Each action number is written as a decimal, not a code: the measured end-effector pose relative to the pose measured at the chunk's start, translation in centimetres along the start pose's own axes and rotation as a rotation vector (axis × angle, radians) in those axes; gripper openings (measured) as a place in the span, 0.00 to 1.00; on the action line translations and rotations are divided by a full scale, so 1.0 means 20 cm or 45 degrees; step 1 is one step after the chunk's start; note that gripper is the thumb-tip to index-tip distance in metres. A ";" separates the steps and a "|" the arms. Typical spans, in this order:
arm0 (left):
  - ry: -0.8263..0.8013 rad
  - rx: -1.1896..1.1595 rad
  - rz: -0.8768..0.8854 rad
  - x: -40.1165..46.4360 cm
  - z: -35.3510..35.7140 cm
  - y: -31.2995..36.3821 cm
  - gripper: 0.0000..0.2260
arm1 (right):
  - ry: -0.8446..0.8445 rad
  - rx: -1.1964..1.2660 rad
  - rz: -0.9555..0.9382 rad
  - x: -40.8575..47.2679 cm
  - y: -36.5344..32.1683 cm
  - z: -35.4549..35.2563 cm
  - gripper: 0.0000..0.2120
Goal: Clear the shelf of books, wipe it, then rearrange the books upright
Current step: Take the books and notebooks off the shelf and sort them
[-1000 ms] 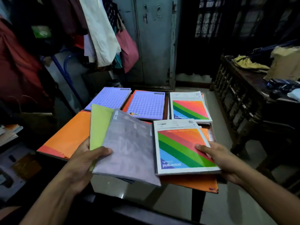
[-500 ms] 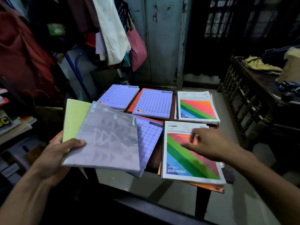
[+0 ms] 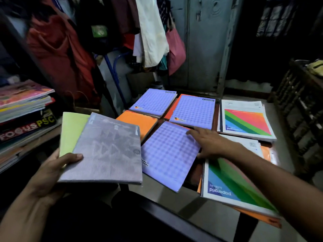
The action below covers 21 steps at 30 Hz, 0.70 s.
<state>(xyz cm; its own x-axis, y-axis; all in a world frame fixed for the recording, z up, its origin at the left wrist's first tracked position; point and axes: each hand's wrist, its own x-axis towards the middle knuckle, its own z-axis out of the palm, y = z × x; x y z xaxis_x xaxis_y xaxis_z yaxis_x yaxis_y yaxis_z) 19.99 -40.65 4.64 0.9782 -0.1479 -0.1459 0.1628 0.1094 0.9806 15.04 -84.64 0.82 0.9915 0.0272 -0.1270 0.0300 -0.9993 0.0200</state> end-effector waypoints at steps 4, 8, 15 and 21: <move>-0.043 0.017 0.020 0.02 0.01 0.00 0.23 | -0.164 0.033 0.051 0.12 0.05 -0.06 0.42; -0.050 0.004 0.041 0.02 0.03 0.00 0.22 | -0.151 0.142 0.022 0.15 0.09 -0.11 0.36; -0.023 -0.023 0.028 0.02 -0.01 -0.01 0.21 | -0.205 0.231 0.099 0.18 0.14 -0.13 0.39; -0.056 -0.129 0.072 0.02 0.05 0.02 0.23 | -0.081 0.223 -0.047 0.18 -0.02 -0.31 0.28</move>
<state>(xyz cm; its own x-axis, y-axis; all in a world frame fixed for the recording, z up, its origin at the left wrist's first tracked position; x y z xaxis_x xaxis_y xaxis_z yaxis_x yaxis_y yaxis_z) 20.27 -41.70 5.20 0.9800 -0.1811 -0.0825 0.1217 0.2175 0.9684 19.48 -84.06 6.55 0.9800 0.0676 -0.1870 0.0379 -0.9867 -0.1580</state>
